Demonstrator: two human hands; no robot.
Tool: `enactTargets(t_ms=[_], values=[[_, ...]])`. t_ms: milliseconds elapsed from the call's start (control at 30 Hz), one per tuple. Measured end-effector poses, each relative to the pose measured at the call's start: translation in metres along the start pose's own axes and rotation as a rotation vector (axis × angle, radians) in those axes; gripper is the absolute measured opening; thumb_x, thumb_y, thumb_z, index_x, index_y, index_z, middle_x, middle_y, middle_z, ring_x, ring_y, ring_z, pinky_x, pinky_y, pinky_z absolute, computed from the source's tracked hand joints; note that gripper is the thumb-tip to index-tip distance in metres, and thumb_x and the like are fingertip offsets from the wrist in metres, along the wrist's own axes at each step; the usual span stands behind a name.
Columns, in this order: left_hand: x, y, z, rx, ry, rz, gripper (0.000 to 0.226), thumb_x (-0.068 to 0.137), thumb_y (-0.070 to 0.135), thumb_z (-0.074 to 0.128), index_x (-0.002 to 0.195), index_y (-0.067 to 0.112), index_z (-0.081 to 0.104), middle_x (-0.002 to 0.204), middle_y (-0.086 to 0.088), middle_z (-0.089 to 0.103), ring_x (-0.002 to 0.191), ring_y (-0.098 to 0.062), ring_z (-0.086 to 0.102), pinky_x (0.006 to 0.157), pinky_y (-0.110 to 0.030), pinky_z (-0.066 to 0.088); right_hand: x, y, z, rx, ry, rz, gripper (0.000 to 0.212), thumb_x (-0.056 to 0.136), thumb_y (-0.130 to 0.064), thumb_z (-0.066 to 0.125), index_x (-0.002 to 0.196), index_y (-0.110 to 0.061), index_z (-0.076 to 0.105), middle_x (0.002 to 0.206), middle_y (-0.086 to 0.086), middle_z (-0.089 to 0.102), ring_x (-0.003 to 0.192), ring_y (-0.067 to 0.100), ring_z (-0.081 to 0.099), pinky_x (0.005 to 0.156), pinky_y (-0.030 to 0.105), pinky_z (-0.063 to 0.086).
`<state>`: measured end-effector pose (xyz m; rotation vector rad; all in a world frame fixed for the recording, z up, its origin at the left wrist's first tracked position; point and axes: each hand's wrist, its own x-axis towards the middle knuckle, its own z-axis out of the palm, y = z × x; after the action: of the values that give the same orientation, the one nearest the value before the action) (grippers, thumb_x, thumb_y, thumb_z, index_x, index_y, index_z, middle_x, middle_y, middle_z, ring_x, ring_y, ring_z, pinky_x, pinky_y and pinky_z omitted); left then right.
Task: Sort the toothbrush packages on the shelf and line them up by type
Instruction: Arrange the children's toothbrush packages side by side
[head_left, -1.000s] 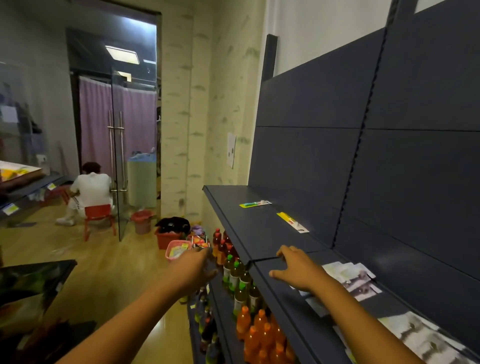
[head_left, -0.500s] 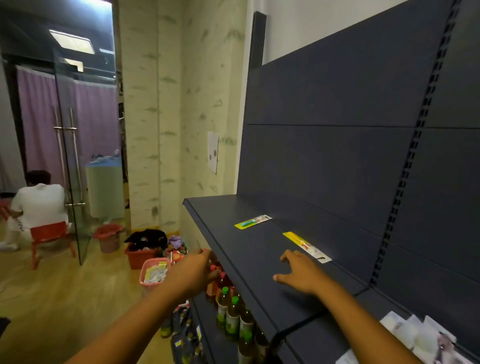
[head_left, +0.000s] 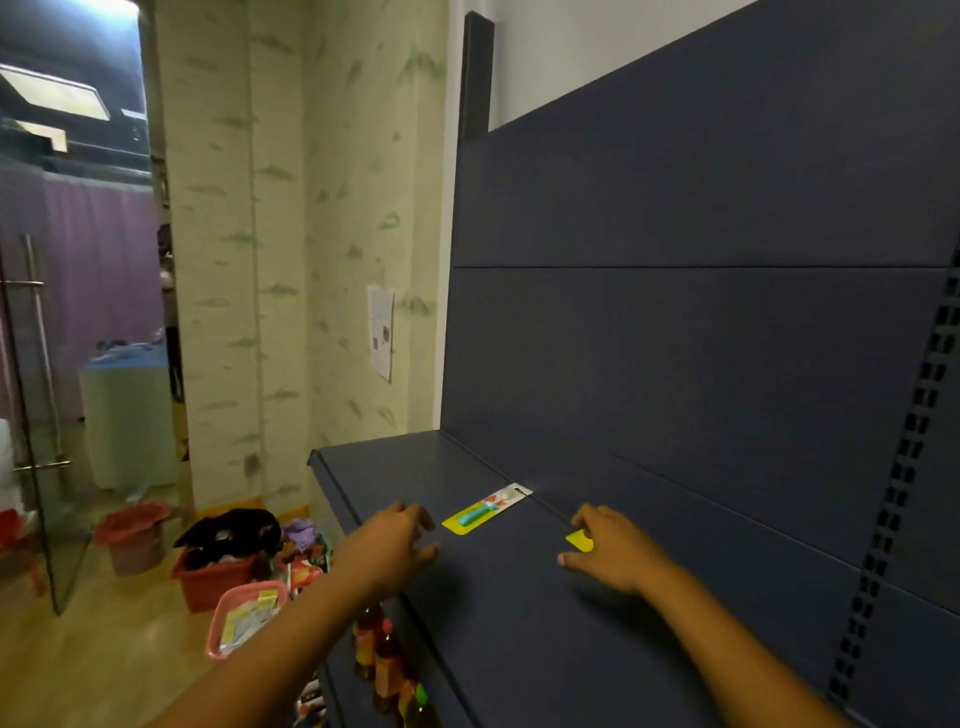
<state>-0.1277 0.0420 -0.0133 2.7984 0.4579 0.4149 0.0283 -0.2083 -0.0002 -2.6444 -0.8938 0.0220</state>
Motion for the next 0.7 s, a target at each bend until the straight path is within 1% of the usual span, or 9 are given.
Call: enactTargets(t_ms=[67, 200, 333, 400, 467, 533, 633, 700], values=[[0.028, -0.004, 0.009, -0.020, -0.018, 0.010, 0.038, 0.092, 0.046, 0.056, 0.126, 0.028, 0.052, 0.122, 0.003, 0.054, 0.105, -0.012, 0.057, 0.090, -0.029, 0.051, 0.017, 0.002, 0.004, -0.001, -0.002, 0.020, 0.054, 0.082, -0.051, 0.067, 0.125, -0.025, 0.048, 0.127, -0.003, 0.050, 0.115, 0.015, 0.051, 0.095, 0.031, 0.048], [0.079, -0.010, 0.034, -0.045, -0.110, 0.029, 0.038, 0.092, 0.044, 0.057, 0.125, 0.026, 0.053, 0.125, -0.001, 0.055, 0.109, -0.016, 0.055, 0.090, -0.029, 0.051, 0.038, 0.011, 0.014, -0.026, -0.017, 0.079, 0.052, 0.082, -0.053, 0.067, 0.122, -0.026, 0.048, 0.124, -0.002, 0.050, 0.114, 0.017, 0.051, 0.093, 0.031, 0.047], [0.132, -0.020, 0.059, -0.005, -0.143, 0.056, 0.038, 0.093, 0.045, 0.055, 0.124, 0.023, 0.056, 0.124, -0.002, 0.054, 0.108, -0.018, 0.056, 0.084, -0.028, 0.049, 0.054, 0.024, 0.016, -0.052, 0.035, 0.169, 0.048, 0.080, -0.053, 0.067, 0.115, -0.024, 0.049, 0.120, -0.001, 0.053, 0.111, 0.017, 0.051, 0.090, 0.031, 0.047], [0.153, -0.025, 0.069, 0.036, -0.146, 0.044, 0.035, 0.094, 0.045, 0.052, 0.116, 0.020, 0.061, 0.120, -0.004, 0.055, 0.101, -0.019, 0.057, 0.081, -0.029, 0.050, 0.059, 0.028, 0.018, -0.070, 0.045, 0.212, 0.047, 0.080, -0.053, 0.067, 0.113, -0.024, 0.050, 0.118, -0.001, 0.053, 0.110, 0.017, 0.051, 0.090, 0.032, 0.047], [0.175, -0.033, 0.081, 0.056, -0.139, 0.031, 0.035, 0.092, 0.046, 0.053, 0.105, 0.017, 0.065, 0.114, -0.004, 0.056, 0.096, -0.021, 0.058, 0.080, -0.033, 0.053, 0.065, 0.031, 0.023, -0.073, 0.066, 0.261, 0.049, 0.079, -0.054, 0.067, 0.113, -0.023, 0.050, 0.118, -0.001, 0.054, 0.111, 0.018, 0.052, 0.091, 0.033, 0.047], [0.189, -0.038, 0.091, 0.043, -0.141, 0.034, 0.037, 0.090, 0.051, 0.054, 0.100, 0.018, 0.067, 0.109, -0.002, 0.056, 0.092, -0.019, 0.059, 0.076, -0.031, 0.052, 0.070, 0.033, 0.027, -0.074, 0.085, 0.310, 0.050, 0.078, -0.055, 0.067, 0.114, -0.024, 0.051, 0.118, -0.002, 0.054, 0.111, 0.018, 0.052, 0.093, 0.034, 0.047], [0.198, -0.041, 0.098, 0.030, -0.146, 0.049, 0.039, 0.086, 0.056, 0.058, 0.092, 0.018, 0.065, 0.096, 0.000, 0.057, 0.084, -0.016, 0.059, 0.070, -0.030, 0.052, 0.074, 0.031, 0.034, -0.083, 0.095, 0.358, 0.046, 0.077, -0.055, 0.067, 0.109, -0.026, 0.051, 0.114, -0.002, 0.054, 0.109, 0.019, 0.052, 0.092, 0.035, 0.047], [0.201, -0.042, 0.099, 0.038, -0.137, 0.062, 0.040, 0.083, 0.058, 0.060, 0.087, 0.019, 0.060, 0.090, 0.002, 0.056, 0.079, -0.015, 0.057, 0.064, -0.028, 0.048, 0.073, 0.028, 0.040, -0.084, 0.088, 0.383, 0.047, 0.077, -0.055, 0.067, 0.109, -0.025, 0.051, 0.113, -0.001, 0.054, 0.107, 0.019, 0.052, 0.092, 0.035, 0.047]])
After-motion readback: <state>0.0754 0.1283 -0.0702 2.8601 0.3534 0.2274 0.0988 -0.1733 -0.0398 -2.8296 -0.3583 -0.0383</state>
